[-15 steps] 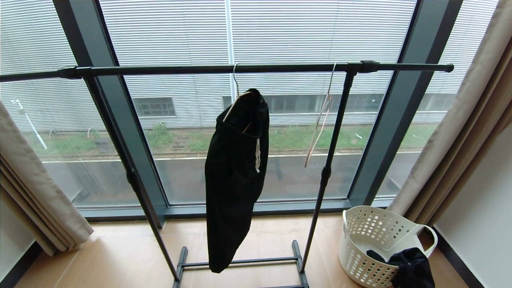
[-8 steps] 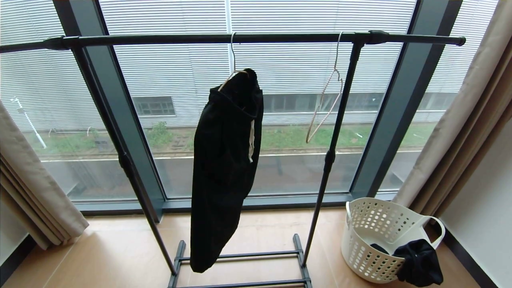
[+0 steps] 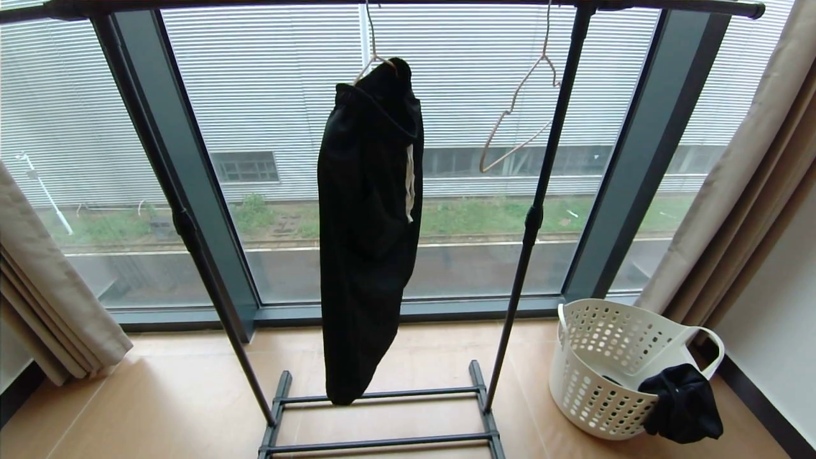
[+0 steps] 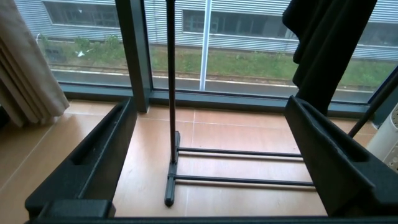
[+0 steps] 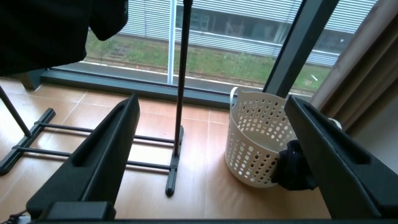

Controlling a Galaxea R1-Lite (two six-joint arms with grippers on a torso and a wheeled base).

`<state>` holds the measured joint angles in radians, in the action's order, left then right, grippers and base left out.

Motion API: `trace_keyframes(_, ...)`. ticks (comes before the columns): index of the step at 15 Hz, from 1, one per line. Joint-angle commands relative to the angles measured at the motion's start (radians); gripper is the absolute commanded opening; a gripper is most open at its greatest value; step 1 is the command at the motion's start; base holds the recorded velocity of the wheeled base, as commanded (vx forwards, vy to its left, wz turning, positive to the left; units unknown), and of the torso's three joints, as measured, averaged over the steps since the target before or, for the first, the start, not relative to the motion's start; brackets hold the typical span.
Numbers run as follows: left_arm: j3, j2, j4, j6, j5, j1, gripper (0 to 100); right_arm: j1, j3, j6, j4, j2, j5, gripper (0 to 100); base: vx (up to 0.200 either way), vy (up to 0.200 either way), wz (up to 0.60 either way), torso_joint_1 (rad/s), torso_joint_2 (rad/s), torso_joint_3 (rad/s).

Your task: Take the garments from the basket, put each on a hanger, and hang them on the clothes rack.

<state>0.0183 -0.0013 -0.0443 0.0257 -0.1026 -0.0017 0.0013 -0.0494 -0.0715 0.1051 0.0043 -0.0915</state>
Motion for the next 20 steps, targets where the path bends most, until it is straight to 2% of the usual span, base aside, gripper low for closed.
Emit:
trace_keyframes(1,0.000,0.001,0.000,0.000,0.000,0.000,100,0.000,0.000,-0.001,0.001,0.002,-0.001,100,0.000,0.000,0.00,-0.159,0.48,0.325)
trace_keyframes(11,0.000,0.001,0.000,0.000,0.000,0.000,100,0.000,0.000,-0.001,-0.002,0.002,-0.001,100,0.000,0.000,0.00,-0.092,0.43,0.330)
trace_keyframes(15,0.000,0.001,0.000,0.000,-0.002,0.000,100,0.000,0.000,-0.001,-0.002,0.002,-0.001,100,0.000,0.000,0.00,-0.008,0.05,0.045)
trace_keyframes(20,0.000,0.001,0.000,0.000,-0.002,0.000,100,0.000,0.000,-0.001,-0.002,0.002,-0.001,100,0.000,0.000,-0.60,0.001,0.01,0.003)
